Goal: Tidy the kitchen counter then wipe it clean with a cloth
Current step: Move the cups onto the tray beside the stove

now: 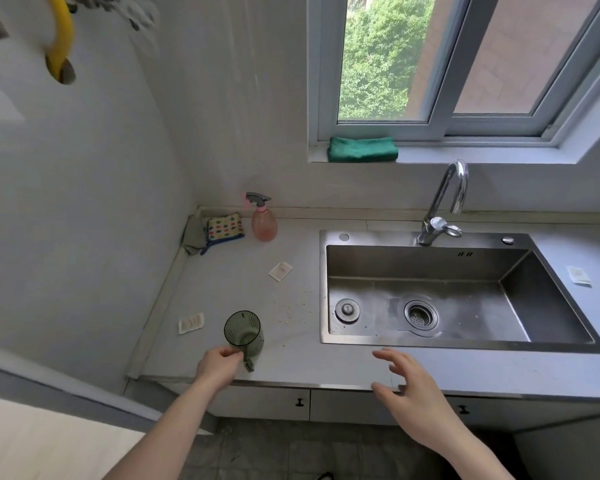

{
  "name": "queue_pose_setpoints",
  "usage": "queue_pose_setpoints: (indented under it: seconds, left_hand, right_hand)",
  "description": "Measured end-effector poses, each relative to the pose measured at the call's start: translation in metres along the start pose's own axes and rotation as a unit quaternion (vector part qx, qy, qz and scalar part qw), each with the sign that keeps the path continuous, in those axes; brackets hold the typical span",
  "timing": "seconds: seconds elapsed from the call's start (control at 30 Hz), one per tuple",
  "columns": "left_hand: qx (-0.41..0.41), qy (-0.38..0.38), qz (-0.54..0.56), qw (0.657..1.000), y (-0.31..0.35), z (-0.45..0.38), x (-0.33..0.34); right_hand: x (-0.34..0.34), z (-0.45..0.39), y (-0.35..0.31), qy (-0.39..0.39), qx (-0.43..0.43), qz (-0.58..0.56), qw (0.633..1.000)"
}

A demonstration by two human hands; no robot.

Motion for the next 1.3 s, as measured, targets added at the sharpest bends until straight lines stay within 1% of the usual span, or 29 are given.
queue_pose_setpoints:
  seconds: [0.13, 0.2, 0.27, 0.37, 0.43, 0.53, 0.7, 0.8, 0.93, 1.07, 1.3]
  left_hand:
    - [-0.023, -0.055, 0.002, 0.998, -0.005, 0.0, 0.007]
    - [-0.012, -0.046, -0.006, 0.999, -0.005, 0.003, 0.014]
    - [0.001, -0.02, -0.004, 1.0, -0.001, 0.009, 0.015]
    - [0.023, -0.018, 0.041, 0.999, 0.019, 0.031, 0.011]
    - [0.047, -0.041, 0.061, 0.996, 0.034, 0.047, 0.012]
    - [0.081, -0.109, 0.092, 0.986, 0.059, 0.068, 0.024]
    - [0.137, -0.198, 0.094, 0.966, 0.128, 0.107, 0.079]
    - [0.174, -0.238, 0.081, 0.952, 0.165, 0.139, 0.113]
    - [0.221, -0.29, 0.061, 0.929, 0.211, 0.189, 0.171]
    - [0.253, -0.342, 0.037, 0.904, 0.244, 0.243, 0.231]
    - [0.308, -0.394, -0.022, 0.865, 0.282, 0.329, 0.331]
  right_hand:
    - [0.009, -0.007, -0.007, -0.008, -0.004, -0.003, 1.0]
    - [0.014, -0.007, -0.008, -0.013, -0.008, -0.005, 1.0]
    - [0.017, -0.006, -0.008, -0.018, -0.007, -0.008, 1.0]
    - [0.015, 0.0, -0.002, -0.014, -0.005, -0.011, 1.0]
    - [0.008, 0.007, 0.005, -0.008, 0.008, -0.017, 1.0]
    - [-0.007, 0.025, 0.025, 0.01, 0.043, -0.024, 0.999]
    - [-0.05, 0.058, 0.061, 0.069, 0.112, -0.06, 0.99]
    - [-0.078, 0.075, 0.075, 0.116, 0.131, -0.075, 0.982]
    - [-0.126, 0.113, 0.113, 0.189, 0.168, -0.104, 0.962]
    - [-0.177, 0.155, 0.158, 0.256, 0.2, -0.122, 0.938]
    - [-0.258, 0.221, 0.23, 0.33, 0.252, -0.123, 0.901]
Point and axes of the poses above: each hand's wrist, its own z-axis away from the middle knuckle, its own x-axis out of the palm, y = z × x, the point moved 5 cm from there along -z, towards the middle knuckle, and after that the axes turned 5 degrees about y, right-handed, at the moved point
